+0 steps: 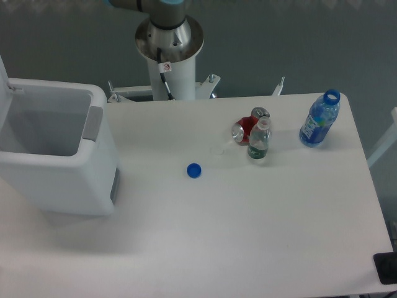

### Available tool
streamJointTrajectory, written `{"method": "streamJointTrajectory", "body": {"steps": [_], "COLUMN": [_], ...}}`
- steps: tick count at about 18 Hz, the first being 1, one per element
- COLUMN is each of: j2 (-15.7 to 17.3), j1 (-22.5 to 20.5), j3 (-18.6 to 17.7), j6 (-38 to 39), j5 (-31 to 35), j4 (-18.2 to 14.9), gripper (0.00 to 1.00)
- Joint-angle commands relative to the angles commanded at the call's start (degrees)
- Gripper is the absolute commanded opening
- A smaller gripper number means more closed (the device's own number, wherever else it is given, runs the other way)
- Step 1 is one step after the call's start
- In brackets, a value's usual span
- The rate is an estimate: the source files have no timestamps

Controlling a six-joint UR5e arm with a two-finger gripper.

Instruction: Close the trash can

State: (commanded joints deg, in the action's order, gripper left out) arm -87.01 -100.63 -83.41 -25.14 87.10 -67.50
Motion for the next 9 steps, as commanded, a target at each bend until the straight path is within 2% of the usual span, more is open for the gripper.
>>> {"method": "streamJointTrajectory", "body": {"steps": [9], "j2": [0.18], "j1": [-5.18], "j3": [-0.17], "j6": [0.00], "j5": [0.35], "j4": [-0.18], "gripper": [0.00]}}
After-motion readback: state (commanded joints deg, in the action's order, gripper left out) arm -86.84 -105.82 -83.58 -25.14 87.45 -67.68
